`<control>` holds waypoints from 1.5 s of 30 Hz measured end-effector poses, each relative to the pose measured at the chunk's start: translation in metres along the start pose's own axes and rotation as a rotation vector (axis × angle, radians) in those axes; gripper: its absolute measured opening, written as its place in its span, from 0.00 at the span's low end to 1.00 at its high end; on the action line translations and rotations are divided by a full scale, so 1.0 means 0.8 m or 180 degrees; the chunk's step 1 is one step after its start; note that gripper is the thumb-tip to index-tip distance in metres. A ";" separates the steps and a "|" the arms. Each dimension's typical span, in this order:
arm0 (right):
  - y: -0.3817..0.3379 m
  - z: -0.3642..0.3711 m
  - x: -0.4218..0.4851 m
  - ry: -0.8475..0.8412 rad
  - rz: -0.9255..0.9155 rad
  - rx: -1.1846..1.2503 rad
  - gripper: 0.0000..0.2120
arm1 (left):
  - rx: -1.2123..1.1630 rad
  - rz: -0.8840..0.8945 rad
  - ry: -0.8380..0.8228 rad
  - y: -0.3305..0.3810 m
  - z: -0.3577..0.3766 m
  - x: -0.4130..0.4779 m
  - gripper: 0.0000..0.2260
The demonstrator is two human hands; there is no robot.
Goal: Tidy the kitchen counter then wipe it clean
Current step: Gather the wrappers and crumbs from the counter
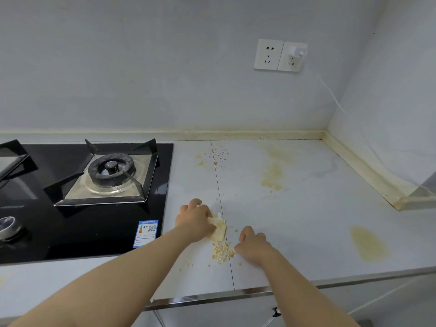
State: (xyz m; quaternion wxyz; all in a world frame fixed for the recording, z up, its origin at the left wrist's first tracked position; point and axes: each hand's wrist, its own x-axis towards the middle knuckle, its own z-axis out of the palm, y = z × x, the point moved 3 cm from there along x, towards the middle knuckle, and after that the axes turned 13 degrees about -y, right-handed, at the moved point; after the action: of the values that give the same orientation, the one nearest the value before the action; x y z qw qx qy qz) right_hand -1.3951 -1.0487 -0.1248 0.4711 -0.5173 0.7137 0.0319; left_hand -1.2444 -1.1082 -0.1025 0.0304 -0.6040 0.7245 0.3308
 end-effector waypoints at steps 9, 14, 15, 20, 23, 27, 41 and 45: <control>-0.003 -0.002 0.006 -0.0012 0.0117 -0.0017 0.07 | 0.0414 -0.0309 -0.0181 -0.004 0.005 0.012 0.29; -0.004 -0.003 0.004 0.0011 0.0087 -0.0018 0.06 | 0.0468 -0.0310 -0.0072 -0.007 0.006 0.010 0.24; -0.004 -0.003 0.004 0.0012 0.0082 -0.0010 0.06 | 0.0347 -0.0246 -0.0069 -0.007 0.007 0.009 0.23; -0.004 -0.009 -0.001 -0.0172 -0.0001 0.0228 0.06 | -0.0723 0.0035 0.0030 -0.012 0.009 0.001 0.12; -0.002 -0.008 -0.001 -0.0134 -0.0055 0.0302 0.05 | -0.1373 -0.0023 0.0254 -0.018 0.003 -0.006 0.11; -0.001 -0.002 -0.006 -0.0008 -0.0118 0.0226 0.05 | -0.1947 -0.0059 0.0350 -0.027 -0.005 -0.017 0.11; -0.117 0.042 -0.060 0.1088 -0.1045 0.0456 0.11 | -0.2268 -0.0158 0.0836 -0.106 -0.068 -0.102 0.11; -0.207 0.102 -0.073 0.0835 -0.1443 0.0314 0.08 | -0.2260 -0.0407 0.1029 -0.188 -0.098 -0.156 0.12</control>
State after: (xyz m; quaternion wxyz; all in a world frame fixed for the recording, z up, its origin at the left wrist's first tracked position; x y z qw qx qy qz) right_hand -1.2140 -1.0403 -0.0553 0.3944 -0.6401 0.6352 -0.1767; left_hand -1.0487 -1.0498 -0.0529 -0.2743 -0.6652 0.5213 0.4588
